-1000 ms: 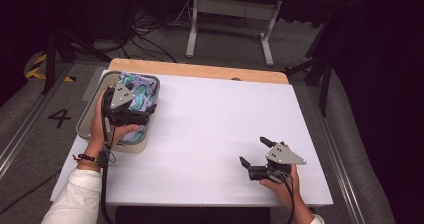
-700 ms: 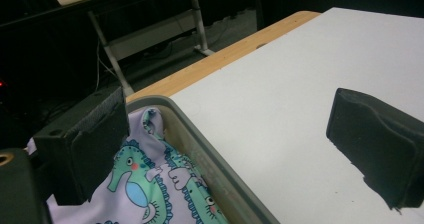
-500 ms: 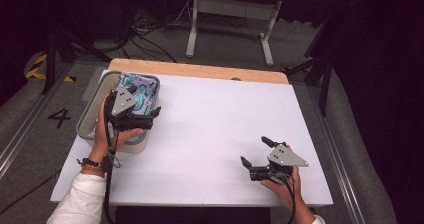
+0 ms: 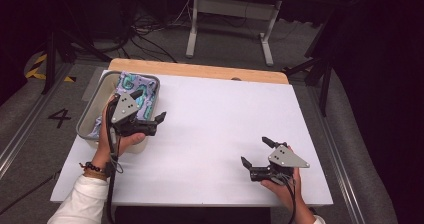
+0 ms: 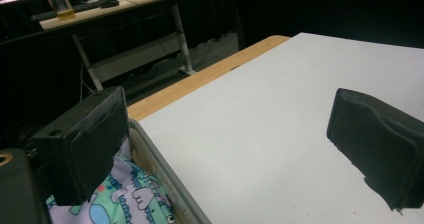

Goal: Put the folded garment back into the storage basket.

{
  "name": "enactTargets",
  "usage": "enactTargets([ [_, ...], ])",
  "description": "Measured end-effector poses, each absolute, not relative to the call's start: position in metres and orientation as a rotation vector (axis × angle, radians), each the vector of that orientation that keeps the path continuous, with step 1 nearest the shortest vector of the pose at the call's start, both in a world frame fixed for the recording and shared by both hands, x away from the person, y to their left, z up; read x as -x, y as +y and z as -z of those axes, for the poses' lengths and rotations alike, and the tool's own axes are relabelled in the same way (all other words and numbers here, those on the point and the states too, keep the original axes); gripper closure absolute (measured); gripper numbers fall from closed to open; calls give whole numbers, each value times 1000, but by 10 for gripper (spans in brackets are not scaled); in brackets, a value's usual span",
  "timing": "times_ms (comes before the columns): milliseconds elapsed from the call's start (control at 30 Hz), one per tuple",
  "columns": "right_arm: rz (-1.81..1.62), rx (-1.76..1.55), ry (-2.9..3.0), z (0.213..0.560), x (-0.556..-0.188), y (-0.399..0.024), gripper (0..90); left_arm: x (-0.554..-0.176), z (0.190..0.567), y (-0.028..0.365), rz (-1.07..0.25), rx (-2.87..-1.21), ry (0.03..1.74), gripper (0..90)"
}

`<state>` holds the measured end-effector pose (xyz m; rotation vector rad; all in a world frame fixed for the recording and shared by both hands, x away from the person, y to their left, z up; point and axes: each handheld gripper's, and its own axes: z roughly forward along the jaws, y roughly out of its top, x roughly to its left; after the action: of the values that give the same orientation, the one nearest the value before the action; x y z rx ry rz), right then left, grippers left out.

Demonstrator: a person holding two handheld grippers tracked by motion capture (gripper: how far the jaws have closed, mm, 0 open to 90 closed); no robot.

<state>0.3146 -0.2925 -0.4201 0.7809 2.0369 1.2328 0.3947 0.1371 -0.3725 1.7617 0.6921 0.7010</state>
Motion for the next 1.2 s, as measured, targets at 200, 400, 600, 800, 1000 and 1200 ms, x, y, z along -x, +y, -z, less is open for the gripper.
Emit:
enactTargets([
  [200,-1232,-778,2034,420,-314,-292,57,-391,372,131,-696,-1770,660,47],
  [400,-1237,-783,2025,419,-314,-293,57,-386,373,125,-667,-1768,611,48],
  [600,-1245,-790,2023,419,-313,-293,57,-381,372,119,-660,-1764,586,48],
  [800,-1244,-789,2023,419,-313,-293,57,-376,371,112,-669,-1770,552,52],
  [1000,-1245,-780,2024,418,-312,-291,57,-370,371,105,-658,-1776,518,52],
  [1200,-1244,-771,2024,417,-310,-290,57,-364,371,97,-651,-1777,484,54],
])
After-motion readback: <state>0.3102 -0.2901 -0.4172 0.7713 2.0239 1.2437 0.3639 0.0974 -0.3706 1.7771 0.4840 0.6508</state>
